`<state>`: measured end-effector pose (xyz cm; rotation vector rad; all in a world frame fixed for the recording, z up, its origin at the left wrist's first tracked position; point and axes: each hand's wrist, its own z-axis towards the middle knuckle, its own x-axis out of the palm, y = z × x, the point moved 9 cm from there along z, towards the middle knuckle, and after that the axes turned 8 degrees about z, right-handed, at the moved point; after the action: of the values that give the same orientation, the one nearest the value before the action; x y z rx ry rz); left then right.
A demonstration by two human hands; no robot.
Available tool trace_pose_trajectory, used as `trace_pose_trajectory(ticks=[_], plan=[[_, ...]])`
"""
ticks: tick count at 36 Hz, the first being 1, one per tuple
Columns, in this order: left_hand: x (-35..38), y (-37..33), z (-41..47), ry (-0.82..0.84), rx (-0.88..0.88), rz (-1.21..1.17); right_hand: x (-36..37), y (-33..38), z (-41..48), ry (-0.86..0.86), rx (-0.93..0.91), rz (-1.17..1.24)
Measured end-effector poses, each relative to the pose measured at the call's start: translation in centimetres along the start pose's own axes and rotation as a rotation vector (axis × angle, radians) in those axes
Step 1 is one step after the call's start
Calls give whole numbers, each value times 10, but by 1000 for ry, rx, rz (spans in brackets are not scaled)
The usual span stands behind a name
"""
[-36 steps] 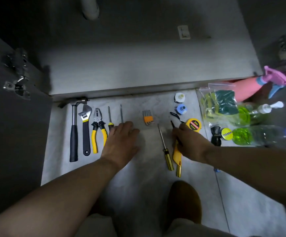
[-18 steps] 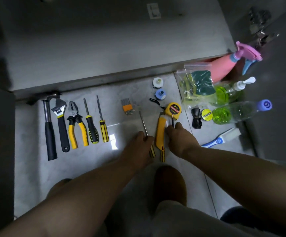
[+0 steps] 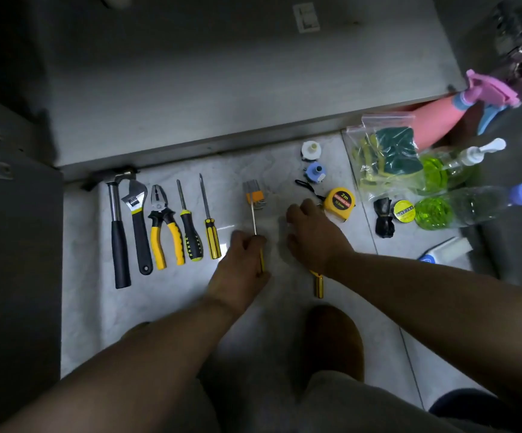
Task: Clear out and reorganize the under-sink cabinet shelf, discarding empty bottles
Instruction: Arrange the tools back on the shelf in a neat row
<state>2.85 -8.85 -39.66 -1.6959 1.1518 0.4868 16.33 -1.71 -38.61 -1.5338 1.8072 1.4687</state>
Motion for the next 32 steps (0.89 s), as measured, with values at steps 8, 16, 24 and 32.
trace_pose_trajectory(ticks=[8, 16, 24, 32], plan=[[-32, 34, 14, -86, -110, 8, 20, 45, 55, 134, -166, -147], [-31, 34, 22, -93, -137, 44, 13, 54, 83, 136, -209, -442], [-37, 29, 27, -102, -116, 127, -16, 51, 111, 6, -208, -587], [-39, 30, 26, -72, -126, 118, -27, 39, 102, -81, -123, -413]])
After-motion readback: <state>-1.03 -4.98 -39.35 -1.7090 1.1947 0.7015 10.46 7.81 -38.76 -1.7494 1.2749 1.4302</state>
